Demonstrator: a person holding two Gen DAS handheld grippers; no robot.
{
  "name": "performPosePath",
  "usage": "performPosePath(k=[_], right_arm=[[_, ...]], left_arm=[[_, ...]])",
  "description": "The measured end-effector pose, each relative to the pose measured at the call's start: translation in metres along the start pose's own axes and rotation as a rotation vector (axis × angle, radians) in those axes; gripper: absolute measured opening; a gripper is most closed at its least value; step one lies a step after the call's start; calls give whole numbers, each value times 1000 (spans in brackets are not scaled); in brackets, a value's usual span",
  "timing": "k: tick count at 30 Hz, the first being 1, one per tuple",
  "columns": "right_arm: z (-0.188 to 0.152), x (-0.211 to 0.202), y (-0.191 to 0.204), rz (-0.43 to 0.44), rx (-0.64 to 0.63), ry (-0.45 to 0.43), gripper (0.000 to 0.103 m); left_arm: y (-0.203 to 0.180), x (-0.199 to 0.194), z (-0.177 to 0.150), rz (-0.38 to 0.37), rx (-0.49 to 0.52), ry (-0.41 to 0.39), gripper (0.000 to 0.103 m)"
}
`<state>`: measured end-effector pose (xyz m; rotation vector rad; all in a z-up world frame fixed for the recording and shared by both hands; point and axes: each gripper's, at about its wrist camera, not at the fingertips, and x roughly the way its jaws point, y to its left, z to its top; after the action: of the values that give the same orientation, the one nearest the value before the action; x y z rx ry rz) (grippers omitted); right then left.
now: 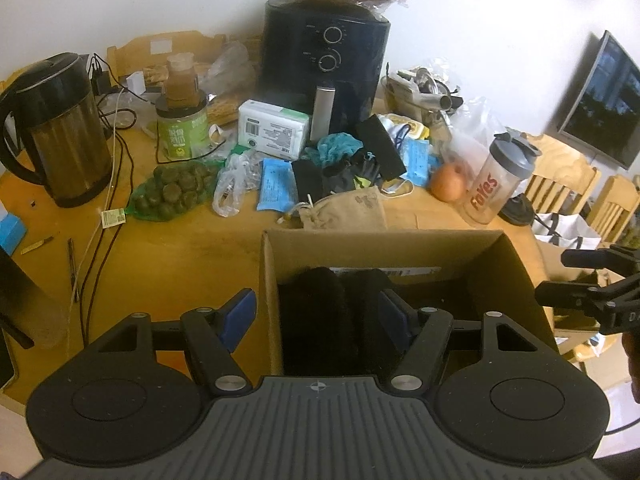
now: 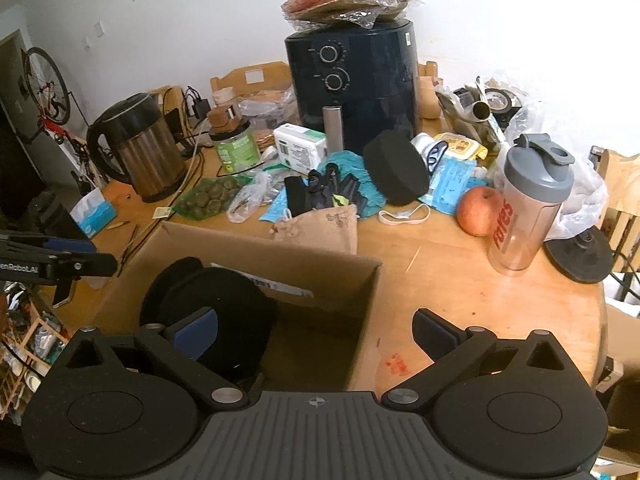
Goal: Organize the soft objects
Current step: 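Withdraw the left tool from the box toward the burlap drawstring bag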
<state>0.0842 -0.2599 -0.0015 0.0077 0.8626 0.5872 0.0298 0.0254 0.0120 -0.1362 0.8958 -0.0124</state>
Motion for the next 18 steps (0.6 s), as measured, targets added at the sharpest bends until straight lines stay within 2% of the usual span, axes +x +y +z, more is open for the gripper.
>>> performPosePath(k=[12,18], right_arm=[[16,15,-9,-39,22,10,103],[24,23,-13,-63,24,19,103]], left_arm=[[20,19,18,-8,-25,16,67],[27,28,34,-44,-15,13,67]])
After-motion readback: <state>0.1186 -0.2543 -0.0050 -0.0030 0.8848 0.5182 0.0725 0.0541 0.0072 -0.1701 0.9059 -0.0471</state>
